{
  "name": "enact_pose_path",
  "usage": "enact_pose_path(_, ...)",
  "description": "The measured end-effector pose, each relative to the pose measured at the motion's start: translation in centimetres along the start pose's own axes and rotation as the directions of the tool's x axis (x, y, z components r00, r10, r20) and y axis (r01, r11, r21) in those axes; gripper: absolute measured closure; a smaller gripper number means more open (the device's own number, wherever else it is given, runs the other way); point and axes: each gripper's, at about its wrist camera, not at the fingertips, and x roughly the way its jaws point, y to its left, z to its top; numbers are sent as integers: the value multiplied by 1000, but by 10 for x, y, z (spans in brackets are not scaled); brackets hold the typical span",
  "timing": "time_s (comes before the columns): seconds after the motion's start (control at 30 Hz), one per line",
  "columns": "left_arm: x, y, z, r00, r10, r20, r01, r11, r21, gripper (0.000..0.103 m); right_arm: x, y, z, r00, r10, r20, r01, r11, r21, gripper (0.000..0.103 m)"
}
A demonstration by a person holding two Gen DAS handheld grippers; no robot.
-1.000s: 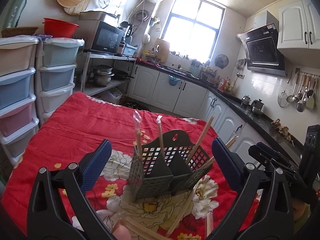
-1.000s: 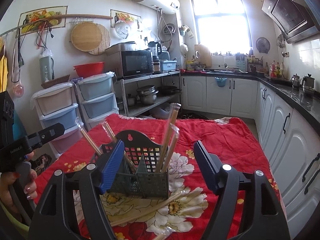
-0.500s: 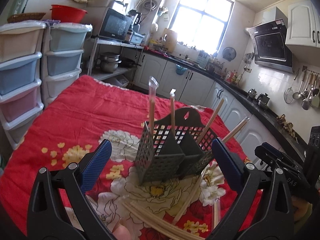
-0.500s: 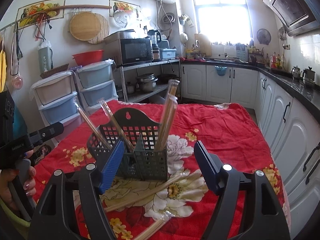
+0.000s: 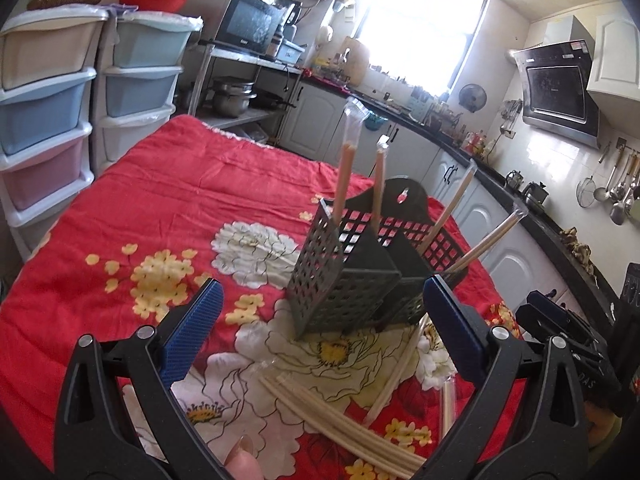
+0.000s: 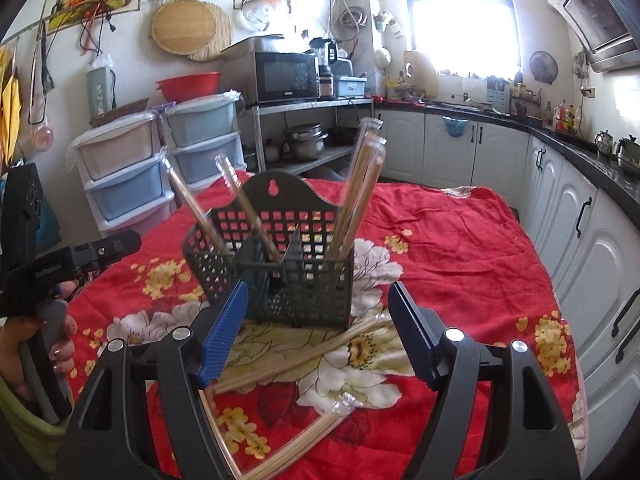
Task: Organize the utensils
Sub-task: 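Withdraw both open grippers from the caddy and move down to the chopstick pile, then grasp a wooden chopstick with the left gripper while the right gripper grasps another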
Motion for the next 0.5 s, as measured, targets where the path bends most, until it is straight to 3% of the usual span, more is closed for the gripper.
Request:
enact_pose_path(0.17, 2, 10, -7, 1000, 6, -25, -7, 1000, -18, 12, 3, 4, -9, 1000, 7, -30, -7, 1000, -14, 33)
enact_pose_path(0.5, 15, 25, -29, 991, -37, -127, 28, 997, -71, 40, 7, 4, -23, 997, 8, -78, -9, 1000, -11, 33)
